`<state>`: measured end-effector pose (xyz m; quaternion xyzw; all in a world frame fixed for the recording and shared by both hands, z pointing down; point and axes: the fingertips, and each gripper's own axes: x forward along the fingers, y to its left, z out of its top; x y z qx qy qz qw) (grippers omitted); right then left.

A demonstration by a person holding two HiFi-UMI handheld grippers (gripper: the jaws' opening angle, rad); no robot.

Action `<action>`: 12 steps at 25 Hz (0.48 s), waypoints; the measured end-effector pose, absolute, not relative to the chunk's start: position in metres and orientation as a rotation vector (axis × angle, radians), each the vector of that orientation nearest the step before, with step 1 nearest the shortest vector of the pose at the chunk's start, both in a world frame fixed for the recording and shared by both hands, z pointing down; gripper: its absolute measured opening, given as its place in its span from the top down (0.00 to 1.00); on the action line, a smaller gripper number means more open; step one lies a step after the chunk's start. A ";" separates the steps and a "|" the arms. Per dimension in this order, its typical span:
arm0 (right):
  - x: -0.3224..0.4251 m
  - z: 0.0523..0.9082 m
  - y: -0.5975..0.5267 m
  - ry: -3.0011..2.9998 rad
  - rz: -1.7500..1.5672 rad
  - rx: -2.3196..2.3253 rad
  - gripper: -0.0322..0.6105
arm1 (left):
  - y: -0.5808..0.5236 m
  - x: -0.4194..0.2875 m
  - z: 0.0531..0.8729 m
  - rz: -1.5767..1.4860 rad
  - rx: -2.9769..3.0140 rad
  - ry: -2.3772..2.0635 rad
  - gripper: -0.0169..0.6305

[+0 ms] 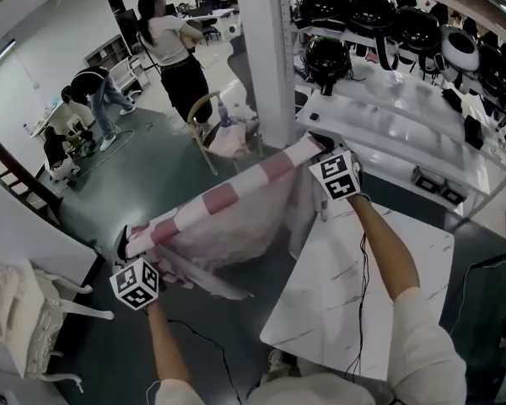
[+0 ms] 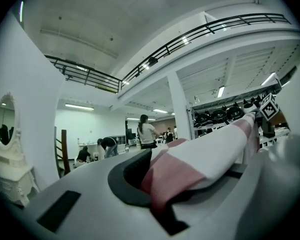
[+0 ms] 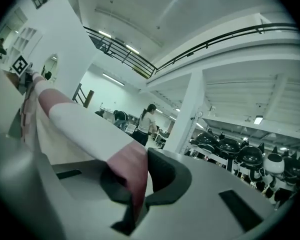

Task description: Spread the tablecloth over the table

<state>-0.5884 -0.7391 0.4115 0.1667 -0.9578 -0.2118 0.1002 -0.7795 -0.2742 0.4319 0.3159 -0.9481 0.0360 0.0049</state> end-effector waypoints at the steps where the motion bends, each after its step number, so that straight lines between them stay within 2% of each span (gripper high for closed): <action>1: -0.585 0.411 -0.759 -2.818 -0.637 0.509 0.93 | -0.296 -0.781 0.432 0.128 1.014 -2.959 0.93; 6: -0.553 0.414 -0.861 -2.755 -0.677 0.621 0.93 | -0.415 -0.779 0.442 0.164 1.143 -2.893 0.93; 12: -0.466 0.419 -0.972 -2.685 -0.660 0.829 0.93 | -0.565 -0.758 0.447 0.168 1.349 -2.794 0.93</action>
